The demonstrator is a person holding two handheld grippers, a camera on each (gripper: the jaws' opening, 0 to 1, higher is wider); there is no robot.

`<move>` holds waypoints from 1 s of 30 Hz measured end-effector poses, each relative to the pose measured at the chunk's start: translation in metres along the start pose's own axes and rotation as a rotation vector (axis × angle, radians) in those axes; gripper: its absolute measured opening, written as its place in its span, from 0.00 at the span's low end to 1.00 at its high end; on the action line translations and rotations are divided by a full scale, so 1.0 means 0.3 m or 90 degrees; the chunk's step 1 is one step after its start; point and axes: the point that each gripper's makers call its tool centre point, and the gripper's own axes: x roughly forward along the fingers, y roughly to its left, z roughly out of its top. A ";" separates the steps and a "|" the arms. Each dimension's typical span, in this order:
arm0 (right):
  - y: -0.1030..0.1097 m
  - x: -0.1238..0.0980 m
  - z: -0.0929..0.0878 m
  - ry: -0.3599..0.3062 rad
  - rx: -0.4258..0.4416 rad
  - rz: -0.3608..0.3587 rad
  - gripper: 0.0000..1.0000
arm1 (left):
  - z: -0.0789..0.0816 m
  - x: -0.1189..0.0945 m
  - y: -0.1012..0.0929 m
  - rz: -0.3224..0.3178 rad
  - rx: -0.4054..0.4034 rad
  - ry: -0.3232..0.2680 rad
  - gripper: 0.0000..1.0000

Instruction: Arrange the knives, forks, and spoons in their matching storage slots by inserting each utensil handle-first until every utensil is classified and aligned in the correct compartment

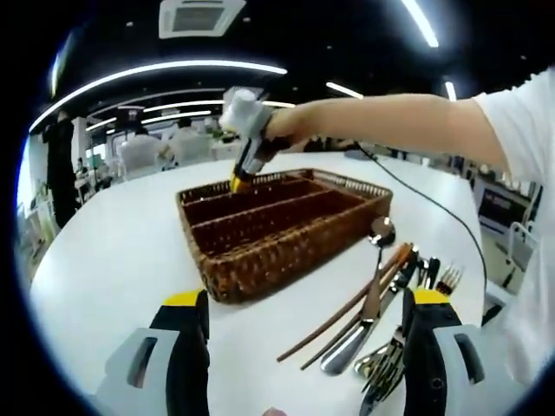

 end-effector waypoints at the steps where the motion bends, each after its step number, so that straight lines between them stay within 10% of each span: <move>1: 0.005 0.000 0.001 -0.001 -0.004 0.000 0.03 | 0.000 0.000 0.000 0.000 0.000 0.000 0.93; 30: -0.043 0.020 -0.007 0.034 -0.043 0.007 0.04 | -0.006 0.000 -0.002 -0.006 0.000 0.003 0.92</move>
